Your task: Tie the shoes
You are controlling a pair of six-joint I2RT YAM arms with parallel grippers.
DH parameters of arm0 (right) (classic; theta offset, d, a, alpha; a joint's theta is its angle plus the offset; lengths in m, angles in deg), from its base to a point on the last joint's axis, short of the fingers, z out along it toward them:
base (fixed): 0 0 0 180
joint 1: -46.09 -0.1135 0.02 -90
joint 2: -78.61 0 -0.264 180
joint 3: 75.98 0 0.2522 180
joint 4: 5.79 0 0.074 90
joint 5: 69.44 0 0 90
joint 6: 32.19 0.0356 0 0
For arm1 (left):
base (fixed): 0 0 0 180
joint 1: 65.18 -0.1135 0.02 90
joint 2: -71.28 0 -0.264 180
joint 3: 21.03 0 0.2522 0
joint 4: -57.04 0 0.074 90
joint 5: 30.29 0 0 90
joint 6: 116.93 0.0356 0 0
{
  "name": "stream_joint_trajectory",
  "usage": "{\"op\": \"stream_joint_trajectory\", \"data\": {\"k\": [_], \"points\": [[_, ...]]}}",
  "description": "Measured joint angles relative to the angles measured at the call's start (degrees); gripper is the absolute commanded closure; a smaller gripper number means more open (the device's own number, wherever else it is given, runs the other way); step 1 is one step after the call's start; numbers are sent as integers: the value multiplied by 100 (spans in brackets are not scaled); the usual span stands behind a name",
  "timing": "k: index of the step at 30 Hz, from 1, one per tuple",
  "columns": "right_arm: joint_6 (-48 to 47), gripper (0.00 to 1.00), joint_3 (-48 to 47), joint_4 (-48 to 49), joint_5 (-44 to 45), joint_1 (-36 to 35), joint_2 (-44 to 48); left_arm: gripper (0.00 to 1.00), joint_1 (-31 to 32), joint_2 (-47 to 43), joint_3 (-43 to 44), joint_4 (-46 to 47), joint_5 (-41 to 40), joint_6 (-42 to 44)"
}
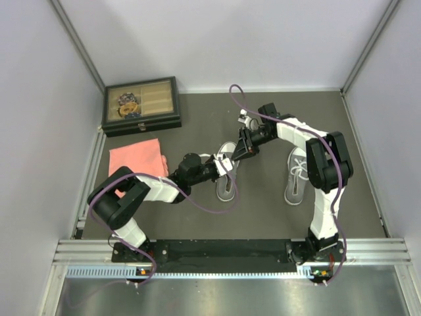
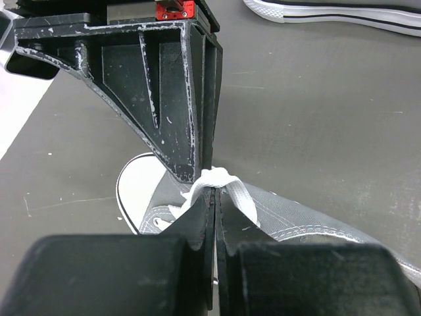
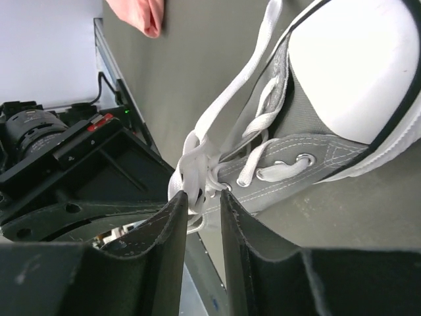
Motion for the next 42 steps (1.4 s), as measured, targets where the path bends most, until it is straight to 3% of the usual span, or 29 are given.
{"op": "stream_joint_trajectory", "data": {"k": [8, 13, 17, 21, 25, 28, 29, 35, 39, 42], "points": [[162, 66, 83, 46, -264, -2, -26, 100, 0, 2, 0, 4, 20, 39], [254, 70, 173, 125, -400, -2, -26, 100, 0, 28, 2, 4, 44, 42], [313, 82, 227, 164, -452, -2, -26, 100, 0, 63, 2, 2, 72, 42], [356, 100, 282, 210, -457, -9, -26, 100, 0, 101, 0, -7, 83, 42], [356, 100, 291, 249, -417, -7, -26, 99, 0, 101, -4, -11, 79, 70], [356, 100, 293, 251, -400, -13, -26, 87, 0, 98, -46, 22, 81, 127], [356, 100, 293, 251, -380, -22, -26, 79, 0, 90, -63, 33, 81, 157], [356, 100, 295, 304, -221, -50, -22, 65, 0, -225, -216, -262, 72, 282], [356, 100, 297, 380, -107, -50, -17, 47, 0, -767, -409, -640, 72, 409], [352, 100, 299, 411, -42, -50, -4, 40, -22, -1272, -529, -1110, 57, 459]]}}
